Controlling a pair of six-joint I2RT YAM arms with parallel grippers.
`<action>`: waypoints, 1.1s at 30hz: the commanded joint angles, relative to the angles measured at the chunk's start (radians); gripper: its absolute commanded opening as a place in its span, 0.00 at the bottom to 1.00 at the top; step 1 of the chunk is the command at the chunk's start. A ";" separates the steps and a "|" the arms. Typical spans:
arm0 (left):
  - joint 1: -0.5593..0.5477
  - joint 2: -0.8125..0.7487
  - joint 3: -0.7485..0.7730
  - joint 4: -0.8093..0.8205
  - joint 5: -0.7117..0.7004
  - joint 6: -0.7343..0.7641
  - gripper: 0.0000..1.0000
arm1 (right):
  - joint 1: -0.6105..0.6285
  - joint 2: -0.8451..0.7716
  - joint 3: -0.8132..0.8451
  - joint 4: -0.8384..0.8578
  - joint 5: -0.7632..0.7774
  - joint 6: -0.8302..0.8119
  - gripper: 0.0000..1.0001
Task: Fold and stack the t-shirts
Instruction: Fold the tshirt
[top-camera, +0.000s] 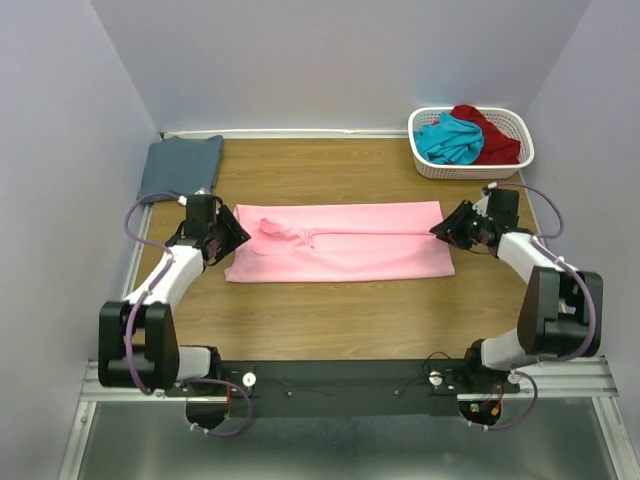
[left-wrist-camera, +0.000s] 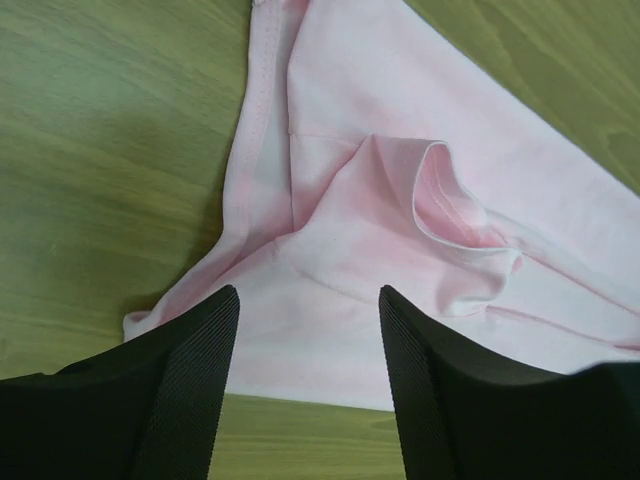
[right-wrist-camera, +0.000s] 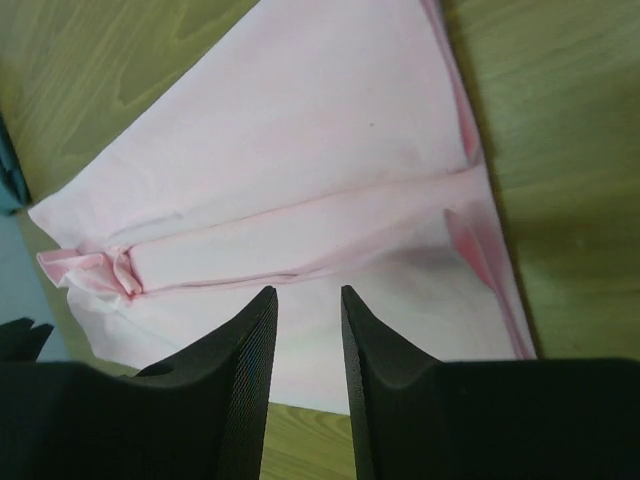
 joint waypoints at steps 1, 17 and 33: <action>-0.012 0.119 0.028 0.029 0.047 0.049 0.61 | 0.032 0.097 0.046 0.042 -0.068 -0.027 0.39; 0.036 0.299 -0.035 0.085 -0.005 -0.037 0.53 | -0.116 0.337 0.056 0.090 0.140 0.036 0.28; 0.014 0.041 0.015 0.020 -0.047 0.034 0.77 | 0.144 0.116 0.120 0.090 0.082 -0.101 0.38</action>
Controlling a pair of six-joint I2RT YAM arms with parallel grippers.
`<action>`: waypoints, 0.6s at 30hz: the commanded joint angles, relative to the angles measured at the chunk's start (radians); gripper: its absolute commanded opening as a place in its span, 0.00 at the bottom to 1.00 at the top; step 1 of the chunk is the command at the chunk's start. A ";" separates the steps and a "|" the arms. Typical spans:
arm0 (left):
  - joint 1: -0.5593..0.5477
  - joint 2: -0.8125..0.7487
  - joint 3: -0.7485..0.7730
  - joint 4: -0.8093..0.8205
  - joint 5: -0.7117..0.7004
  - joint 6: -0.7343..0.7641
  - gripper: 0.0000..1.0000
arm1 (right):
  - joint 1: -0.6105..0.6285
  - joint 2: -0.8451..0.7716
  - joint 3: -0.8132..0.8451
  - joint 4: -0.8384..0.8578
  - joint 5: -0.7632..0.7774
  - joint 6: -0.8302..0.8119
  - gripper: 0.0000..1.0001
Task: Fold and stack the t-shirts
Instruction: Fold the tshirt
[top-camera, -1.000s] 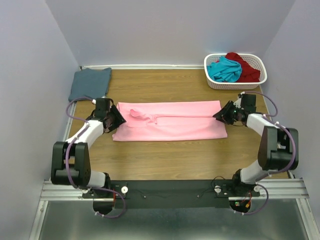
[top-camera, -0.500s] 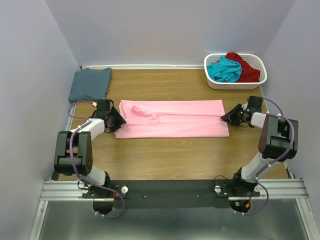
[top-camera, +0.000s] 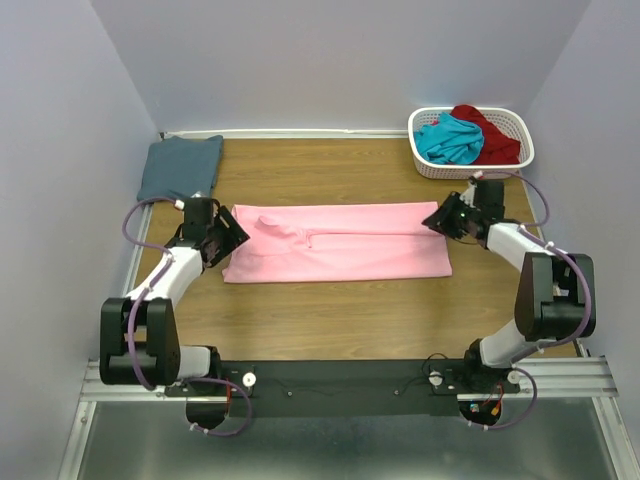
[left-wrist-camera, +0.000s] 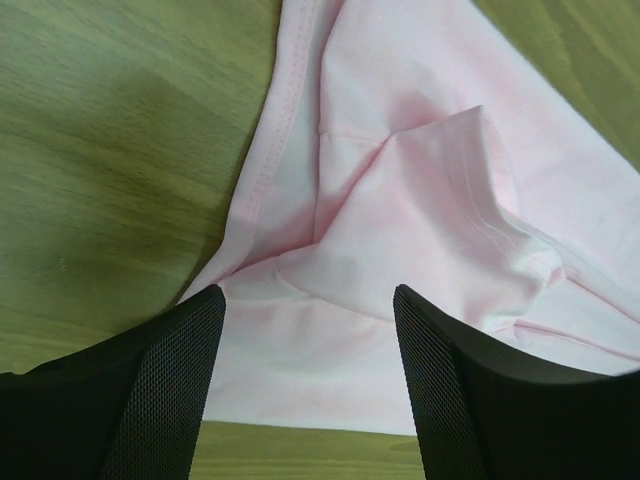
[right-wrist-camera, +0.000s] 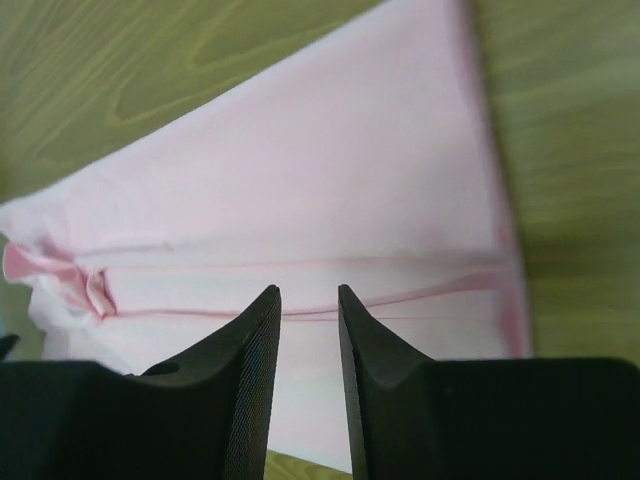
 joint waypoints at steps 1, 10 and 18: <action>-0.036 -0.106 0.048 -0.053 -0.062 0.050 0.76 | 0.148 -0.040 0.069 -0.005 0.019 -0.078 0.38; -0.210 0.070 0.126 -0.052 -0.042 0.038 0.51 | 0.302 0.030 0.141 0.004 -0.064 -0.050 0.39; -0.213 0.358 0.336 -0.043 -0.060 0.064 0.44 | 0.303 -0.028 0.091 0.000 -0.051 -0.079 0.39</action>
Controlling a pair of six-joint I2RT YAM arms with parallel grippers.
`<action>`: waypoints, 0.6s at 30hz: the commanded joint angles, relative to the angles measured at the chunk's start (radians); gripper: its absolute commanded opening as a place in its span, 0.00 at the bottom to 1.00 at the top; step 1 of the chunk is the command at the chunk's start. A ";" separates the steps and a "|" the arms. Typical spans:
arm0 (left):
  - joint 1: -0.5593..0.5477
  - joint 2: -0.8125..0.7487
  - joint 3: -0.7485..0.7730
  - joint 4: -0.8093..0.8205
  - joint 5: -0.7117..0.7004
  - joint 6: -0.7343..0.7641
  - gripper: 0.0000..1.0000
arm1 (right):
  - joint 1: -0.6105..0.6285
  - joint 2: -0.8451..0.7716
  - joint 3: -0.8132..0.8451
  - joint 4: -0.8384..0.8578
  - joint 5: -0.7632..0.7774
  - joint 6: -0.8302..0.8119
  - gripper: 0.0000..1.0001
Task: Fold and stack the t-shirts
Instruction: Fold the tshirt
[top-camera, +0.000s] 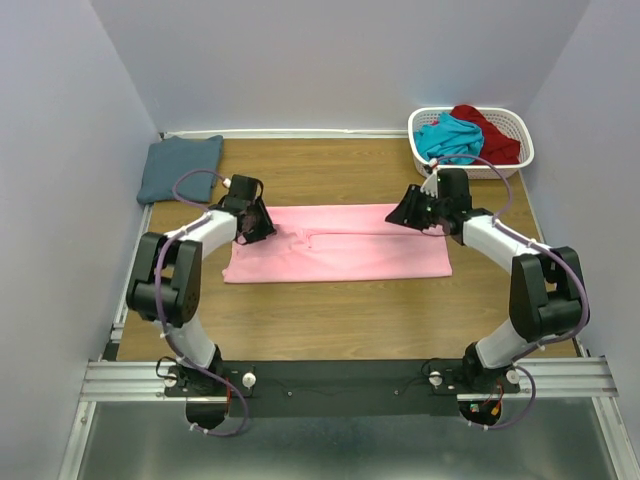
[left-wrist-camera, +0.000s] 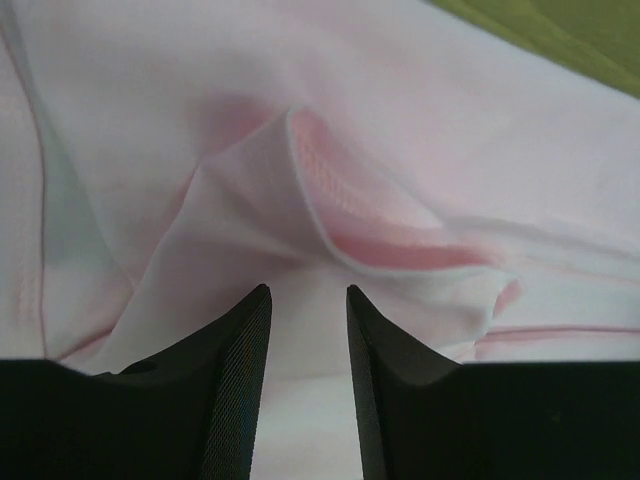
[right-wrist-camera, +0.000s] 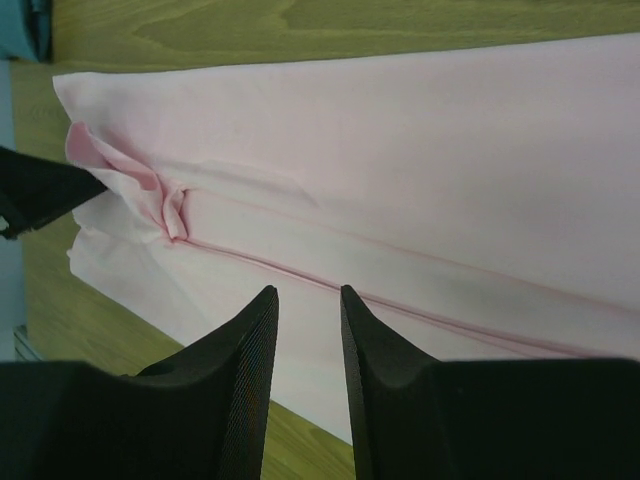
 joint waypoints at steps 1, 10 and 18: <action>0.002 0.106 0.146 -0.003 -0.023 0.020 0.43 | 0.002 -0.037 -0.038 -0.004 -0.004 -0.030 0.40; 0.002 0.310 0.385 -0.101 -0.043 0.040 0.43 | 0.002 -0.034 -0.055 -0.012 -0.003 -0.051 0.40; 0.002 0.050 0.300 -0.130 -0.182 0.008 0.63 | 0.002 -0.045 -0.056 -0.059 -0.087 -0.079 0.40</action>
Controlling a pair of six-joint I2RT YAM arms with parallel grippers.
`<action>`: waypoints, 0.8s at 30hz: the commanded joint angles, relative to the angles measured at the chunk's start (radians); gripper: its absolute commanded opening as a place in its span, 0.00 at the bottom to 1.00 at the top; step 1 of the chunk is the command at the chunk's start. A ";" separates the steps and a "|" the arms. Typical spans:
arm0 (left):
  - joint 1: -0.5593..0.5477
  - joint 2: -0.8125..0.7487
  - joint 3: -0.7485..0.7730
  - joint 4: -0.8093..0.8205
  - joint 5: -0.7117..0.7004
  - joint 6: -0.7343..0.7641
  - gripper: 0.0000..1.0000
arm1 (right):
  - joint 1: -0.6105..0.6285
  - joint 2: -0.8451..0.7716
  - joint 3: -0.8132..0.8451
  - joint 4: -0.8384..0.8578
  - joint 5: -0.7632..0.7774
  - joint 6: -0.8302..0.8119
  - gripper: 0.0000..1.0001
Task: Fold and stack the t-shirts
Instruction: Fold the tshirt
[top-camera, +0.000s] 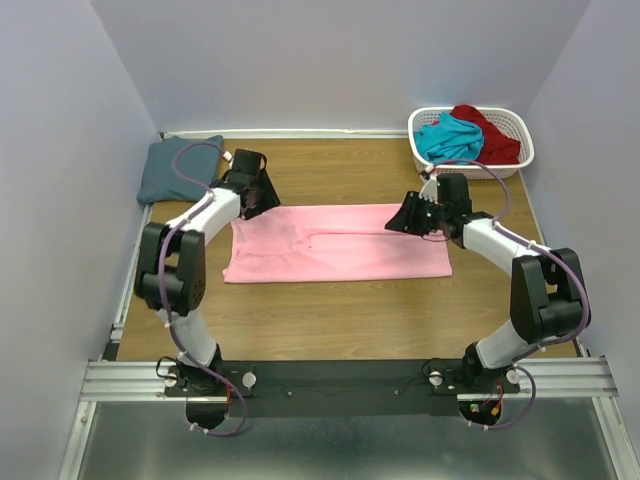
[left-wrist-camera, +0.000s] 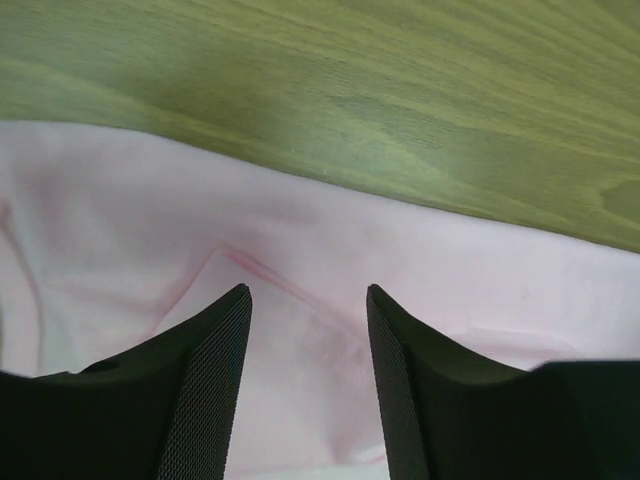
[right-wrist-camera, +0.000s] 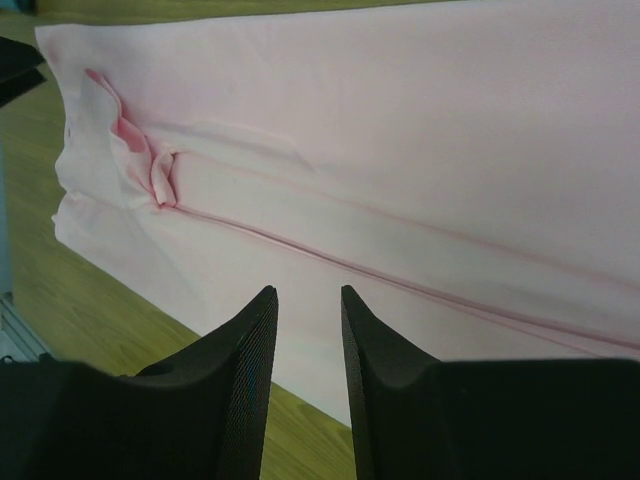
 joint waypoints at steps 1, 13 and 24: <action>0.001 -0.248 -0.100 -0.035 -0.145 -0.041 0.69 | 0.002 -0.025 -0.020 -0.051 -0.083 -0.032 0.40; 0.001 -0.625 -0.527 -0.042 -0.136 -0.121 0.73 | 0.002 -0.076 -0.075 -0.268 0.208 -0.100 0.43; 0.001 -0.377 -0.469 0.028 -0.115 -0.097 0.73 | 0.002 -0.032 -0.092 -0.382 0.307 -0.087 0.44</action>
